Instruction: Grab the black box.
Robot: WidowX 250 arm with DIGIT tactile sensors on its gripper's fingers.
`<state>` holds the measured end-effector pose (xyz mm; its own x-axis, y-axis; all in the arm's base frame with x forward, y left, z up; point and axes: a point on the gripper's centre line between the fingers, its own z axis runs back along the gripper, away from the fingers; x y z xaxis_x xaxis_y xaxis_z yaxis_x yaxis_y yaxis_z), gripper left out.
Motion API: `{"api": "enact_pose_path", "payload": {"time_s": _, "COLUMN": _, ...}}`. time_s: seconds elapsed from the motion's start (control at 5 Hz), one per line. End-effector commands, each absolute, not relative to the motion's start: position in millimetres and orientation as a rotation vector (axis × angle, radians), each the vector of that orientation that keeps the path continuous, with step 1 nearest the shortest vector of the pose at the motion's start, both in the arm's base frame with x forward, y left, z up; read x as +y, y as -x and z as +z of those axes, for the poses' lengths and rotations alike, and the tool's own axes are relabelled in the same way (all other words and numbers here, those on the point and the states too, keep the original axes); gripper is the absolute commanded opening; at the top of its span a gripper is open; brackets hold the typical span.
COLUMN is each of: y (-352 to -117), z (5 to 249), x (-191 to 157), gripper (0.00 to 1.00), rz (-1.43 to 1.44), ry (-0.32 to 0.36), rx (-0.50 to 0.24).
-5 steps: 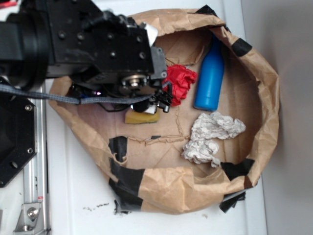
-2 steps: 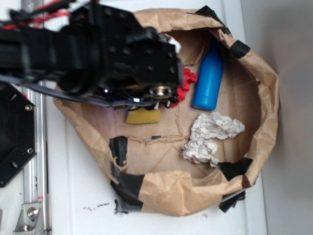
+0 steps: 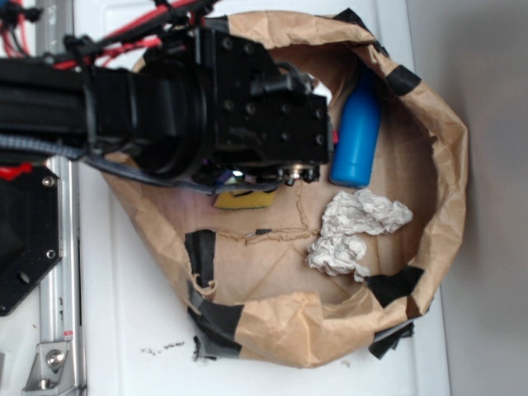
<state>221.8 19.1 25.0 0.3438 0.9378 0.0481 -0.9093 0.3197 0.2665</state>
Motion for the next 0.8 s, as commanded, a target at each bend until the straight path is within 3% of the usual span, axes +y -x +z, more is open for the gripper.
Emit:
{"api": "enact_pose_path", "payload": {"time_s": 0.0, "y": -212, "z": 36, "x": 20, "gripper": 0.00, "rz": 1.215, "ry": -0.227, "rx": 0.068}}
{"api": "enact_pose_path", "payload": {"time_s": 0.4, "y": -229, "z": 61, "x": 20, "gripper": 0.00, "rz": 0.974, "ry": -0.250, "rx": -0.059}}
{"api": "enact_pose_path", "payload": {"time_s": 0.6, "y": -250, "z": 108, "x": 10, "gripper": 0.00, "rz": 0.741, "ry": -0.220, "rx": -0.211}}
